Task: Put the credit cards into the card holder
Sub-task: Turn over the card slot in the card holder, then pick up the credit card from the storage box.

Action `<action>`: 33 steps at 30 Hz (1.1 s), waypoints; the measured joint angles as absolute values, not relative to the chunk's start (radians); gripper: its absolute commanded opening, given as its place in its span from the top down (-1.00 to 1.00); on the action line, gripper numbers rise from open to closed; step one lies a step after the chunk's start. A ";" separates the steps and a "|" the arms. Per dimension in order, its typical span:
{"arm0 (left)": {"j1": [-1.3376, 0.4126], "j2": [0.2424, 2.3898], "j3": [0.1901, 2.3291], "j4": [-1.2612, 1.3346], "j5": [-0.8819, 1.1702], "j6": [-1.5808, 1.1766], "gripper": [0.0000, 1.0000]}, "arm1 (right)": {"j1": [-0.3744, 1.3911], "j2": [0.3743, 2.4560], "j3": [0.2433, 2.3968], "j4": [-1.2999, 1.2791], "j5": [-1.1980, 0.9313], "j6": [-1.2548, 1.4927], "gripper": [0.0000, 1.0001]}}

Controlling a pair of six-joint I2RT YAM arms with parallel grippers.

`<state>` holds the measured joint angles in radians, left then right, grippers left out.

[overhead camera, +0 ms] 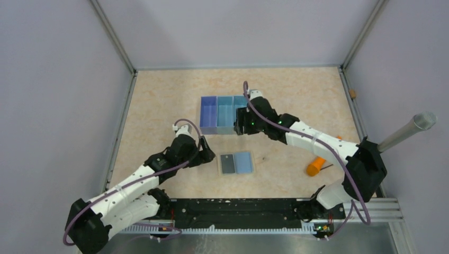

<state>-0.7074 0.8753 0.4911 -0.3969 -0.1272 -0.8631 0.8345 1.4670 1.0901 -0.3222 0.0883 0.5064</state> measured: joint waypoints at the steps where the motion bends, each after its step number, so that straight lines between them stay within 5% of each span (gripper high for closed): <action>1: -0.682 0.866 0.509 -0.408 -0.116 -0.849 -0.96 | 0.810 1.467 1.117 -0.346 0.113 0.496 -0.25; 13: -0.414 0.919 0.796 -0.579 0.043 -0.564 -0.98 | 0.706 1.778 1.460 -0.549 0.329 0.440 -0.28; 33: -0.373 0.944 0.840 -0.616 -0.046 -0.363 -0.97 | 0.692 1.985 1.555 -0.644 0.344 0.448 -0.18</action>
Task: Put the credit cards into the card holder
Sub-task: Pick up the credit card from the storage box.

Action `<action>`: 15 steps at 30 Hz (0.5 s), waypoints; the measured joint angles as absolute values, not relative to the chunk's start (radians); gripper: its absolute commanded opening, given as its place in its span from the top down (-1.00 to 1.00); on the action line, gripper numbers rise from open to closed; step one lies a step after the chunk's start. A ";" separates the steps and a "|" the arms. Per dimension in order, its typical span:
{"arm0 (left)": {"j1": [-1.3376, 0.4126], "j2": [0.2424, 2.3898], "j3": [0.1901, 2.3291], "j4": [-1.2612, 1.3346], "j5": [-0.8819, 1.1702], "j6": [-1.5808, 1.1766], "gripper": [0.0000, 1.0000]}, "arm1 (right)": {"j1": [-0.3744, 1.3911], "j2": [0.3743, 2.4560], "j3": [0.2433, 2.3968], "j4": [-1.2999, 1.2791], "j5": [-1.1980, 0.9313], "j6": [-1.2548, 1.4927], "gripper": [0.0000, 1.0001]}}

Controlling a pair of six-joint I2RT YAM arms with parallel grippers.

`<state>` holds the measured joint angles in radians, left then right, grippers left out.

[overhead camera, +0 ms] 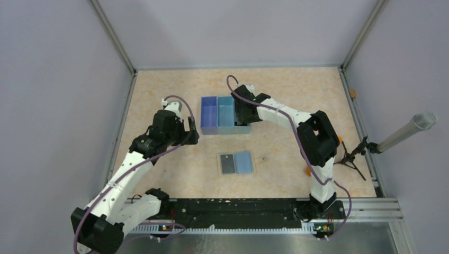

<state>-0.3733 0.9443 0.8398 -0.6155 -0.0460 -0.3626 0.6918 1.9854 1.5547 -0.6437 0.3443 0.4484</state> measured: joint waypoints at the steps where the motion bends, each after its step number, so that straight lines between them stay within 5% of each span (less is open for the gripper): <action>1: -0.373 0.943 0.840 -0.616 -0.046 -0.362 -0.97 | 0.691 1.985 1.555 -0.647 0.345 0.449 -0.16; 15: -0.366 0.925 0.840 -0.622 -0.045 -0.357 -0.97 | 0.662 1.946 1.552 -0.690 0.356 0.448 0.07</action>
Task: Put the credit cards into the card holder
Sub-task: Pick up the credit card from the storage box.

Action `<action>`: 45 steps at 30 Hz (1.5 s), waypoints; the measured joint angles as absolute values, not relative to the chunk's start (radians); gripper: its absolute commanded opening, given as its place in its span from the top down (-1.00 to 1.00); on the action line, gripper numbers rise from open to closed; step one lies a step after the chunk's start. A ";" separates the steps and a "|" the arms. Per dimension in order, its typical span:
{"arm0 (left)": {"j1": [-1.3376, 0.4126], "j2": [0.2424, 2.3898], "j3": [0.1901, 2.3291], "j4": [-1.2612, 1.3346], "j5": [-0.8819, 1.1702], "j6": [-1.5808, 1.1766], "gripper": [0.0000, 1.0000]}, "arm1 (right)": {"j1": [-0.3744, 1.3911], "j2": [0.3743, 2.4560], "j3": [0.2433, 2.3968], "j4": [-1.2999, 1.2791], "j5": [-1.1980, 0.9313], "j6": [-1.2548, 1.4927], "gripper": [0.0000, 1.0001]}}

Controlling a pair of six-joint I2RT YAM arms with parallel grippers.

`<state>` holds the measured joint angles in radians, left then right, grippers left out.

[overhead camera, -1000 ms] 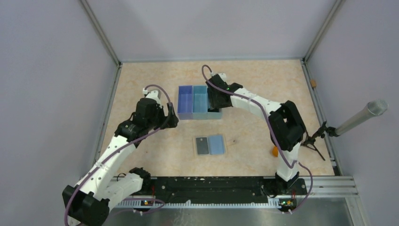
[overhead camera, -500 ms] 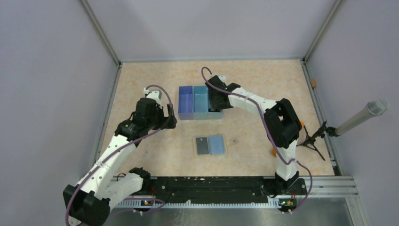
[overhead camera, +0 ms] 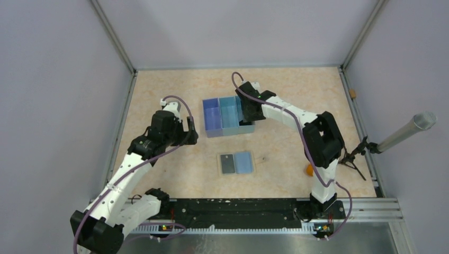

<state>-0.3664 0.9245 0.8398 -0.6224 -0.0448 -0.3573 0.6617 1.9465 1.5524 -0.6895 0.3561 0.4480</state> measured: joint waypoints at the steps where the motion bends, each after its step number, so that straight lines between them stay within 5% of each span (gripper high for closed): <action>1: -0.366 0.925 0.840 -0.622 -0.045 -0.356 -0.97 | 0.661 1.943 1.552 -0.692 0.358 0.447 0.10; 6: -0.362 0.925 0.840 -0.622 -0.042 -0.355 -0.98 | 0.659 1.935 1.552 -0.704 0.365 0.445 0.19; 10: -0.361 0.925 0.840 -0.622 -0.042 -0.354 -0.97 | 0.658 1.935 1.552 -0.703 0.348 0.440 -0.09; 16: -0.358 0.925 0.840 -0.622 -0.039 -0.350 -0.97 | 0.658 1.935 1.551 -0.691 0.280 0.406 -0.25; 45: -0.353 0.925 0.840 -0.622 -0.019 -0.348 -0.97 | 0.530 1.963 1.499 -0.604 0.025 0.367 -0.16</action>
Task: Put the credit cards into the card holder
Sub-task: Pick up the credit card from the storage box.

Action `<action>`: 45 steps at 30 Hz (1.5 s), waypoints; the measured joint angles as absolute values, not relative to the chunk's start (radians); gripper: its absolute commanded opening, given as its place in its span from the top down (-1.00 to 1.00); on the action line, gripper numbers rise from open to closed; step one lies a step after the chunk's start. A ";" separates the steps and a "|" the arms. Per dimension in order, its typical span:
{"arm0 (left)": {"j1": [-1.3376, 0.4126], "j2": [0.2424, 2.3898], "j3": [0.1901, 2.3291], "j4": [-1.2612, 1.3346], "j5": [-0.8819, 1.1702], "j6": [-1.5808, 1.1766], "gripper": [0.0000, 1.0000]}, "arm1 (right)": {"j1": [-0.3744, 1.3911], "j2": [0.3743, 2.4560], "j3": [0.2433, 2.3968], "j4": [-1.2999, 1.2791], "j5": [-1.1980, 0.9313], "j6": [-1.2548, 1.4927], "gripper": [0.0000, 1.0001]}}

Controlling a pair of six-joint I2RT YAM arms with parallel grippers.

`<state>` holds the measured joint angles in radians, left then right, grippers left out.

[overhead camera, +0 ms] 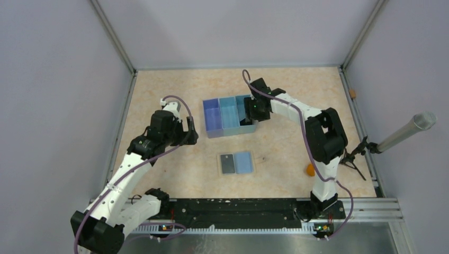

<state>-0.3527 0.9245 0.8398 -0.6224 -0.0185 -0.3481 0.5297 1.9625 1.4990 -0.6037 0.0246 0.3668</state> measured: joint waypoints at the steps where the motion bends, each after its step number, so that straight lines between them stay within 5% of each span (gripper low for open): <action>1: -0.352 0.925 0.840 -0.622 -0.019 -0.348 -0.97 | 0.528 1.961 1.498 -0.604 0.024 0.366 -0.15; 17: -0.351 0.925 0.840 -0.622 -0.015 -0.348 -0.98 | 0.503 1.918 1.485 -0.637 0.042 0.348 -0.07; 45: -0.348 0.925 0.840 -0.622 0.015 -0.348 -0.97 | 0.494 1.842 1.485 -0.653 0.034 0.332 0.95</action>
